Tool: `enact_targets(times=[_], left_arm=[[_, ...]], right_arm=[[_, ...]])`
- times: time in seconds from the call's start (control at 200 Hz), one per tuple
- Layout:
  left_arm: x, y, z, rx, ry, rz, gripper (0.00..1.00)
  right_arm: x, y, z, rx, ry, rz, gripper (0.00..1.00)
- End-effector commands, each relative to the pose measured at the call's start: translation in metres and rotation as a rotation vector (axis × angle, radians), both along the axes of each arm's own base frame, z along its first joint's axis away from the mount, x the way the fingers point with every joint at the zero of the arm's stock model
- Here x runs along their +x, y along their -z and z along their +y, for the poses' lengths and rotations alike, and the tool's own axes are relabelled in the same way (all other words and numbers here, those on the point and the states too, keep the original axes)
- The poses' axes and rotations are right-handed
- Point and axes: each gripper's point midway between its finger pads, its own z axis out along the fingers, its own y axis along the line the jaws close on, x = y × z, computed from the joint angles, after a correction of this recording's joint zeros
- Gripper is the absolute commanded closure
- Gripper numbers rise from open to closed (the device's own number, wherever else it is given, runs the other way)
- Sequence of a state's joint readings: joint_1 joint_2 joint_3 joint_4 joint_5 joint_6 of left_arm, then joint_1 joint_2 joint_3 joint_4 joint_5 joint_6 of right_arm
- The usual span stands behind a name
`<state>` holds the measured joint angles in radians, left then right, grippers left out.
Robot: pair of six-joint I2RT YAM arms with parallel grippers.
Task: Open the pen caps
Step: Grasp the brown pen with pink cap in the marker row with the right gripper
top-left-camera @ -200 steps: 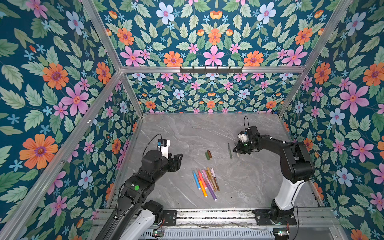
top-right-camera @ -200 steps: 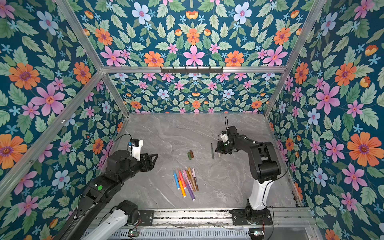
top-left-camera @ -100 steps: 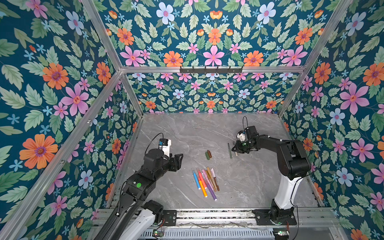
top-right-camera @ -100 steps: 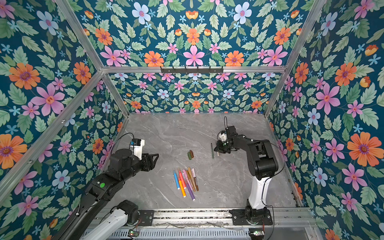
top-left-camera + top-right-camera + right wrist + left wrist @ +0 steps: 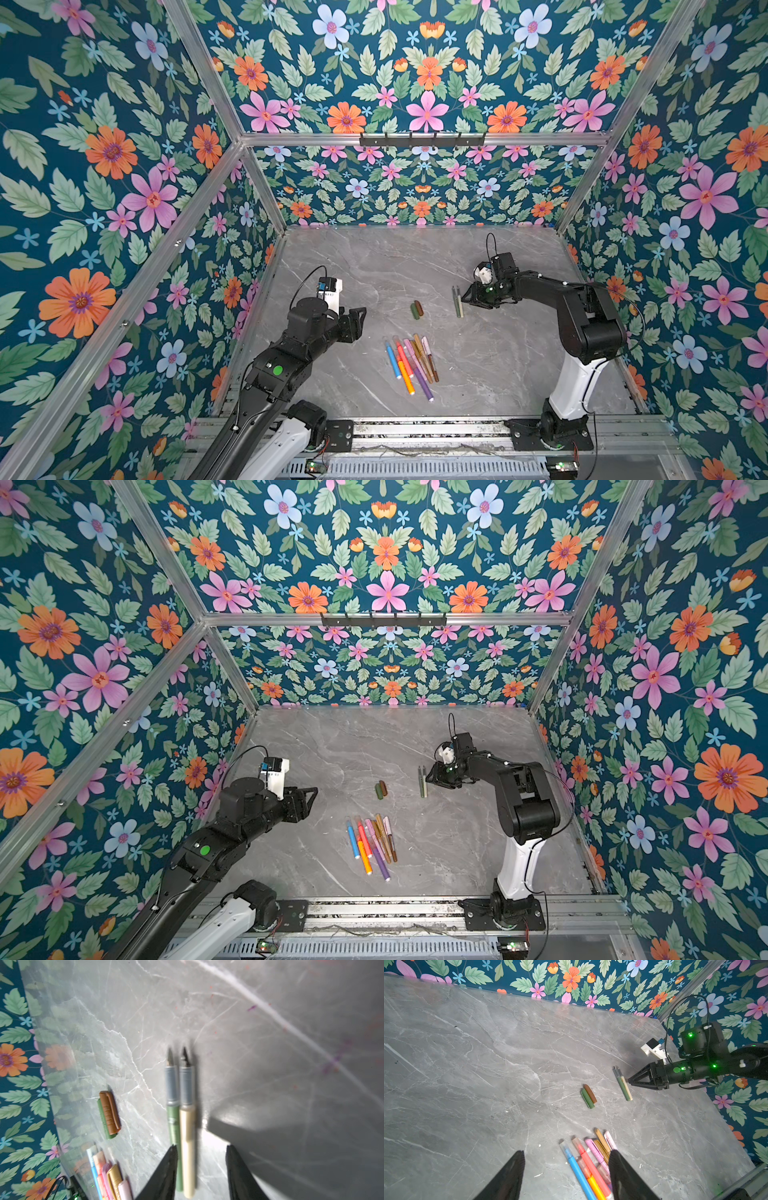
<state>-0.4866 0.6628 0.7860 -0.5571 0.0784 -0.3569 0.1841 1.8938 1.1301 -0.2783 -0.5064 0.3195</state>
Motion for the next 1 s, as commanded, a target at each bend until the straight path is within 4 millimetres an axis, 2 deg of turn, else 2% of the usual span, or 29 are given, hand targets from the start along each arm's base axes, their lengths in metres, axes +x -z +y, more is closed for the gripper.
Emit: enact_targets(times=[0.0, 0.12, 0.245, 0.26, 0.275, 0.325, 0.42, 0.55, 0.67, 0.735, 0.845, 0.9, 0.995], left_arm=[[0.001, -0.003, -0.001, 0.0, 0.008, -0.018, 0.33], [0.0, -0.005, 0.0, -0.003, 0.004, -0.023, 0.34], [-0.001, -0.008, 0.002, -0.006, -0.006, -0.037, 0.34], [-0.001, -0.008, 0.003, -0.006, -0.008, -0.038, 0.34], [-0.001, -0.009, 0.004, -0.007, -0.011, -0.042, 0.34], [-0.001, -0.011, 0.006, -0.005, -0.021, -0.051, 0.34], [0.0, -0.013, 0.011, -0.005, -0.05, -0.064, 0.34], [-0.002, -0.017, 0.011, -0.031, -0.057, -0.07, 0.35], [-0.018, -0.042, 0.012, -0.046, -0.014, -0.073, 0.34], [-0.024, -0.047, 0.014, -0.037, -0.001, -0.083, 0.33], [-0.029, -0.042, 0.009, -0.074, 0.03, -0.106, 0.34], [-0.03, -0.038, 0.006, -0.09, 0.048, -0.124, 0.36], [-0.033, -0.035, 0.015, -0.09, 0.001, -0.115, 0.36]], right_arm=[[-0.003, -0.006, -0.003, -0.013, 0.001, 0.003, 0.6], [-0.008, -0.026, -0.003, -0.001, 0.01, -0.027, 0.6], [-0.025, -0.051, -0.005, 0.019, 0.031, -0.058, 0.6], [-0.028, -0.049, -0.006, 0.017, 0.035, -0.048, 0.6], [-0.032, -0.059, -0.006, 0.022, 0.037, -0.068, 0.6], [-0.045, -0.065, -0.006, 0.005, 0.04, -0.071, 0.6], [-0.081, -0.069, 0.008, -0.052, -0.013, -0.078, 0.6], [-0.142, -0.064, 0.046, -0.158, -0.152, -0.088, 0.59], [-0.196, -0.059, 0.081, -0.228, -0.276, -0.114, 0.6], [-0.219, -0.051, 0.095, -0.25, -0.317, -0.116, 0.59], [-0.239, -0.032, 0.105, -0.305, -0.337, -0.101, 0.6], [-0.242, -0.022, 0.107, -0.324, -0.337, -0.078, 0.61], [-0.242, -0.007, 0.107, -0.367, -0.326, -0.057, 0.66]])
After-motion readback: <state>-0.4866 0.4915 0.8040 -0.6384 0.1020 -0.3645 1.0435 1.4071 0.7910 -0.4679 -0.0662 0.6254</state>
